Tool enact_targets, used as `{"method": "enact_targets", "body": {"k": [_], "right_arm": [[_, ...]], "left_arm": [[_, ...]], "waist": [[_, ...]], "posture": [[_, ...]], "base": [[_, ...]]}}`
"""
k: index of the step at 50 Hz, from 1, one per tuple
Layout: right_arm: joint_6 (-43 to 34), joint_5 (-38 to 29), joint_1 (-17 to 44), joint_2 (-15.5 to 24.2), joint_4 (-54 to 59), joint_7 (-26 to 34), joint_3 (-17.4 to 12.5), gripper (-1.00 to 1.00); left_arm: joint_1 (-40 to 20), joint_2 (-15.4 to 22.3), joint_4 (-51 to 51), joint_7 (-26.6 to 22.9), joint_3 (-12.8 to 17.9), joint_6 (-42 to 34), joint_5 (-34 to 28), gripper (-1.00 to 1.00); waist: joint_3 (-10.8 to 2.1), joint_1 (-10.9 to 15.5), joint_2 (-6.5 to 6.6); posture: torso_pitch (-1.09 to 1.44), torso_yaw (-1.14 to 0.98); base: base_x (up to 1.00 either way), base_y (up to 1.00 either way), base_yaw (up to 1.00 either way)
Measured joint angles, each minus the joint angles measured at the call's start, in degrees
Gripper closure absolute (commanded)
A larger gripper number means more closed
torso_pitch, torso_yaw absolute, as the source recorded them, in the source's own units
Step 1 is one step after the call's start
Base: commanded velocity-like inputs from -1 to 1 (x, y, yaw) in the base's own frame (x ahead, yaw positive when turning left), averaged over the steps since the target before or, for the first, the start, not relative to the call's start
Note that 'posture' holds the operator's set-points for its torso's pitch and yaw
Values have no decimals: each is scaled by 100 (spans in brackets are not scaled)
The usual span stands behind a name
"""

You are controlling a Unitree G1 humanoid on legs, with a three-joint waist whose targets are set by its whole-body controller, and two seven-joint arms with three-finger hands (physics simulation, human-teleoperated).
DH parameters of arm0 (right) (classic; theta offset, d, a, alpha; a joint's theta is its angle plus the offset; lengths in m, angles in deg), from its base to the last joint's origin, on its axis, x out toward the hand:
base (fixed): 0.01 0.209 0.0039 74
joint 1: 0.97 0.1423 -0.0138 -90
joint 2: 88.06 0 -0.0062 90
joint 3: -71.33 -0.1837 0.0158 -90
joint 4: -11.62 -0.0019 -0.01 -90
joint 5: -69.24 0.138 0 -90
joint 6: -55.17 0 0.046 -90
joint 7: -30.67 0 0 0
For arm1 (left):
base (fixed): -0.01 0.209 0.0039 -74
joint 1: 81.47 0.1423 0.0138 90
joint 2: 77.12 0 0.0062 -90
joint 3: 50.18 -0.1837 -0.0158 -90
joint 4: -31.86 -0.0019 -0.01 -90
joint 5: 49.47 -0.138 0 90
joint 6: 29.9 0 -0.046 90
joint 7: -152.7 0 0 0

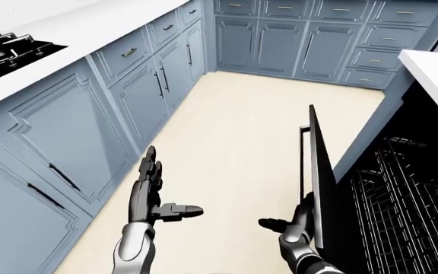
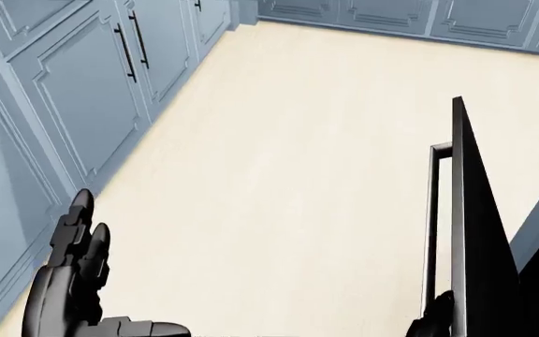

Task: Close the dishwasher door

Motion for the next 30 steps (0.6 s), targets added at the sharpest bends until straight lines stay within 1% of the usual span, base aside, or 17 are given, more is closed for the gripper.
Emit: {"method": "enact_targets", "body": {"k": [20, 30], "right_arm": [[4, 149, -49, 51, 14, -329, -39, -100], [-85, 148, -61, 93, 13, -639, -41, -100]], "left_arm": [[-23, 0, 2, 4, -3, -9, -5, -100], [-6, -3, 8, 1, -8, -10, -3, -100]], "waist": [[10, 37, -26], [16, 42, -34]], "posture": [[0, 0], [0, 0]], "base": [[0, 0, 0], [0, 0, 0]]}}
